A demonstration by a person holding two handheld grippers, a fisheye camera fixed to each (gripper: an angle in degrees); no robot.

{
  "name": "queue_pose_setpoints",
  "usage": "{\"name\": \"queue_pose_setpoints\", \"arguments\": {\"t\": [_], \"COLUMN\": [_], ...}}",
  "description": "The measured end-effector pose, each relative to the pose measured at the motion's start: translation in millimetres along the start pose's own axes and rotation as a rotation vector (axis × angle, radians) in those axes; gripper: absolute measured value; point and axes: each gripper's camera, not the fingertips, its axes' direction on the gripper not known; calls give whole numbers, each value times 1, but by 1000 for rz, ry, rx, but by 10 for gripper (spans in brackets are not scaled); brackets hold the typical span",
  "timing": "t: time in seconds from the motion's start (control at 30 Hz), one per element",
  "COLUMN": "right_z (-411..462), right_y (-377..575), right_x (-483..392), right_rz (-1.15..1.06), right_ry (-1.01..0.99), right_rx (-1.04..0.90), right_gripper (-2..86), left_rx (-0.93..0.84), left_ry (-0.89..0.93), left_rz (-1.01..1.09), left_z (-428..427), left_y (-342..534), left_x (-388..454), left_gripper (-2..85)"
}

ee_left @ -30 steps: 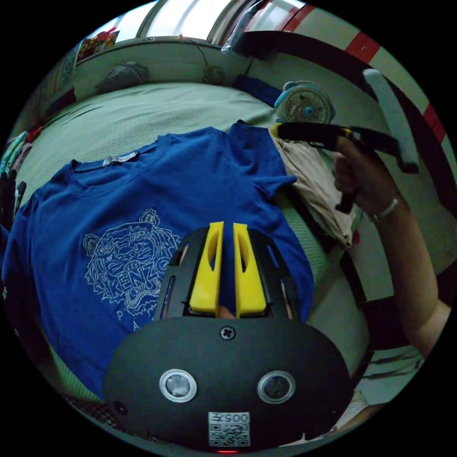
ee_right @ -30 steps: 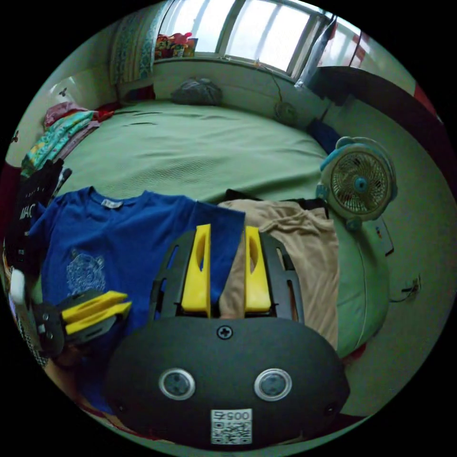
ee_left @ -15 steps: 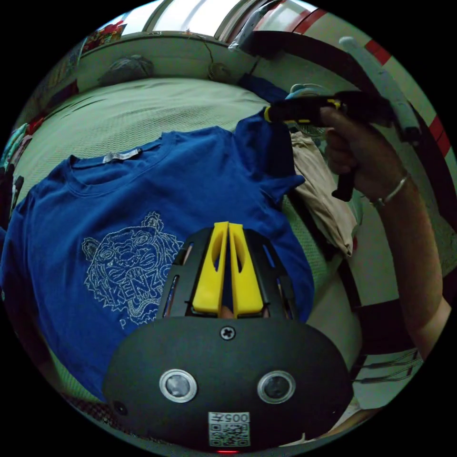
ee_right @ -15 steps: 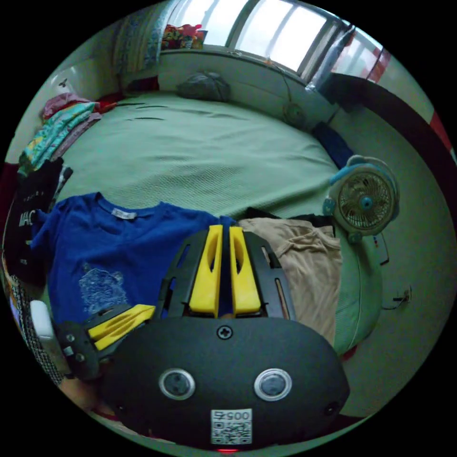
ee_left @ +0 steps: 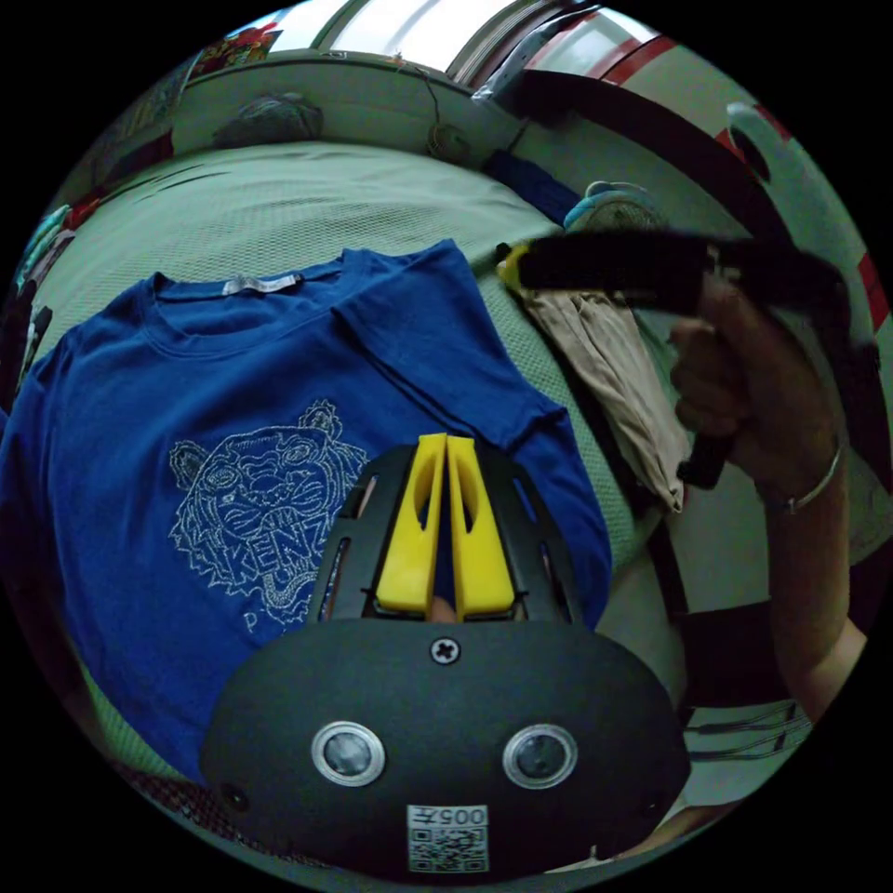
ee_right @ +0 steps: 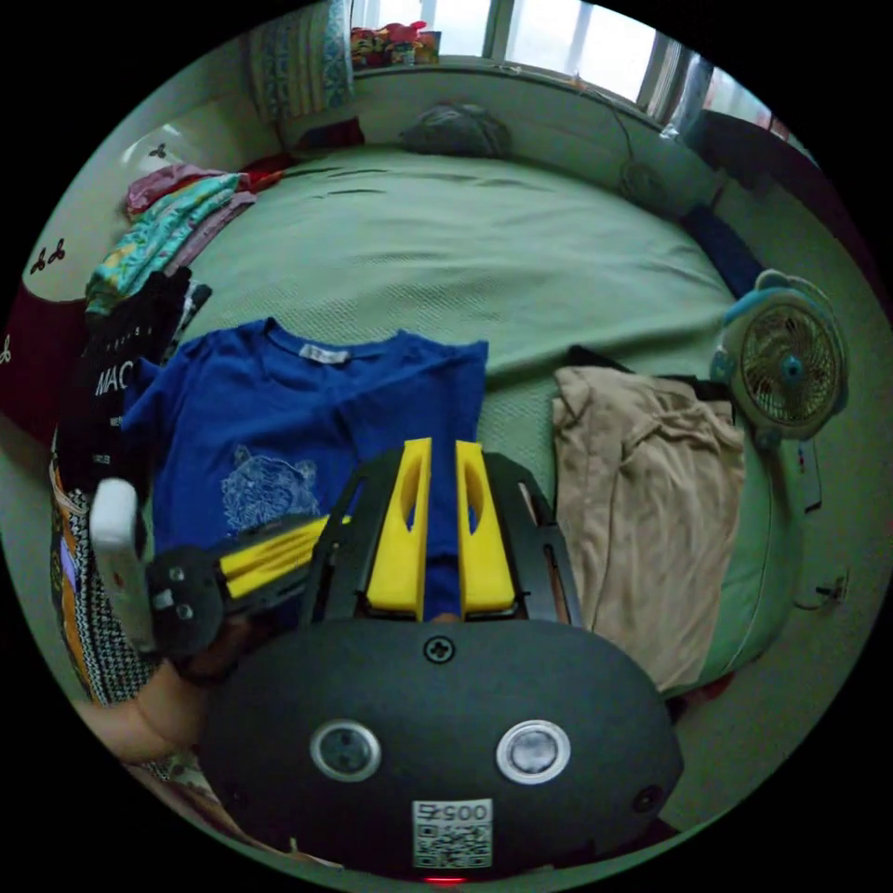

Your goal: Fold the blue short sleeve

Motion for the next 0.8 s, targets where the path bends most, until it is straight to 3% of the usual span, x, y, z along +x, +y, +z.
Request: {"name": "queue_pose_setpoints", "arguments": {"t": [0.2, 0.37, 0.8], "right_z": [46, 51, 26], "right_y": [18, 17, -15], "right_x": [-30, -59, -110], "right_rz": [-40, -79, 44], "right_ry": [5, 113, 92], "right_rx": [-96, -6, 56], "right_gripper": [33, 42, 26], "left_rx": [19, 35, 157], "left_ry": [0, -34, -270], "left_rz": [-24, -66, -275], "left_z": [-31, -71, -264], "left_y": [17, 35, 145], "left_x": [-37, -71, -217], "left_gripper": [-7, -6, 27]}}
